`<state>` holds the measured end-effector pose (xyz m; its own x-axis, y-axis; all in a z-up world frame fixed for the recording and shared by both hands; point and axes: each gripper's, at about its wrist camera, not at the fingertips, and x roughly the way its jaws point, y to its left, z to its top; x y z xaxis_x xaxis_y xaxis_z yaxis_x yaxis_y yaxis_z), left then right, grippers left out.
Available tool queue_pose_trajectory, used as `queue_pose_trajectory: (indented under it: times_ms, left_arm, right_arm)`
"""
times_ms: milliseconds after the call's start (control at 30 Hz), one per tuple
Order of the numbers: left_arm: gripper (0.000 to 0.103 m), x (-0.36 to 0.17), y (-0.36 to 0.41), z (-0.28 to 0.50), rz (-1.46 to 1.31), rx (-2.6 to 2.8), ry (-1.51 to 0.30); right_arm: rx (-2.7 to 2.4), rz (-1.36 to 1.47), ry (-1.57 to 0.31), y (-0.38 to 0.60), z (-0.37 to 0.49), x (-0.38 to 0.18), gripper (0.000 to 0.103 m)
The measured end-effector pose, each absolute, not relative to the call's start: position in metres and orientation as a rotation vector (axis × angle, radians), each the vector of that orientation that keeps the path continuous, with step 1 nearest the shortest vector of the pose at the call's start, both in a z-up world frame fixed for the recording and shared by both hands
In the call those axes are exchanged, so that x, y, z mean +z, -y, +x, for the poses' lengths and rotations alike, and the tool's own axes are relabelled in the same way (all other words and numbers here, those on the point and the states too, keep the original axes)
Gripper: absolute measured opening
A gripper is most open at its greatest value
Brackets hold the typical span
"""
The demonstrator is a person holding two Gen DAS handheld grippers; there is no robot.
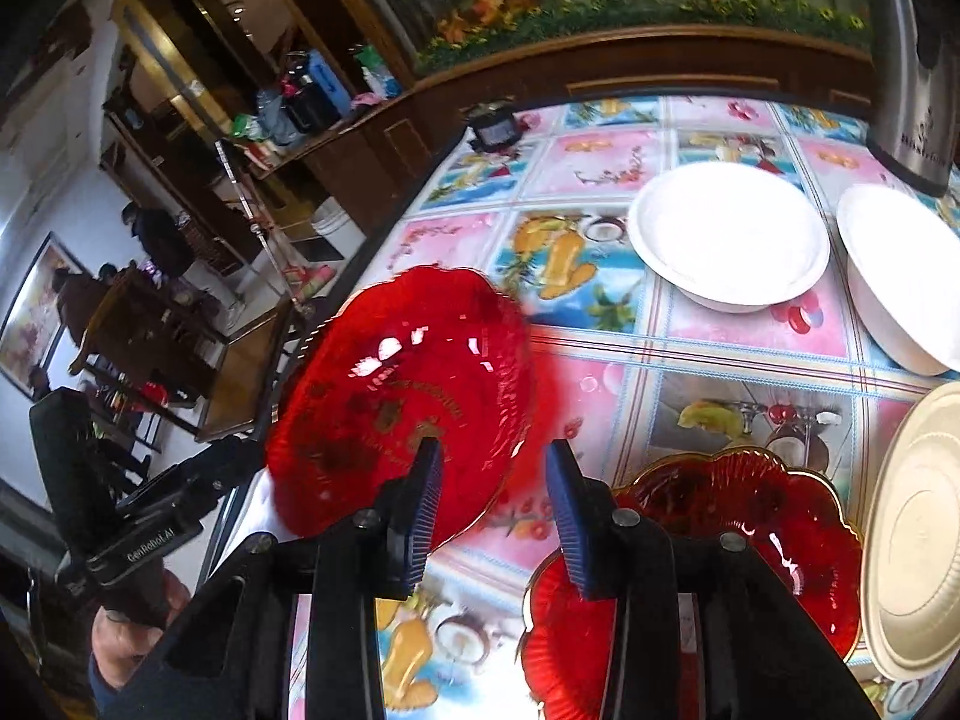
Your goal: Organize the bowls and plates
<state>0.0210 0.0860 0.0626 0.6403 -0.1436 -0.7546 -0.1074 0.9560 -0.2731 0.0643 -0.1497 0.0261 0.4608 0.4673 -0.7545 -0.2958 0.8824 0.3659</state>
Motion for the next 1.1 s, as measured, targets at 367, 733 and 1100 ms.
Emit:
queue_pose_trajectory:
  times_ms: [367,733,1100]
  left_arm:
    - [0.057,0.049,-0.079,0.046,-0.187,0.047,-0.893]
    - [0.029,0.042,-0.078,0.045,-0.154,0.047,-0.893]
    - [0.029,0.043,-0.073,0.017,-0.127,0.063,-0.876]
  right_arm:
    - [0.454,0.168,-1.021,0.133,0.086,0.003,0.030]
    - [0.439,0.208,-1.010,0.140,0.085,-0.003,0.009]
    - [0.444,0.174,-1.002,0.137,0.058,-0.003,0.009]
